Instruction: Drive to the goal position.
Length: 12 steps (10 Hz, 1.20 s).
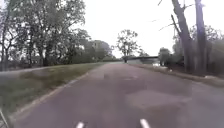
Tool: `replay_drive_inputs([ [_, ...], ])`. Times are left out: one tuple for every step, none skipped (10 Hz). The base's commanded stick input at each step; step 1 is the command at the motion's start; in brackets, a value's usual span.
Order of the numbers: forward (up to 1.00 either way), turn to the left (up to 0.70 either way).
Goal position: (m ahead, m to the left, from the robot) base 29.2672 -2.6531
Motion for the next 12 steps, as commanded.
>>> replay_drive_inputs([
  [0.7,0.0],
  [0.7,0.0],
  [0.7,0.0],
  [0.7,0.0],
  [0.7,0.0],
  [0.7,0.0],
  [0.7,0.0],
  [0.7,0.0],
  [0.7,0.0],
  [0.7,0.0],
  [0.7,0.0],
  [0.7,0.0],
])
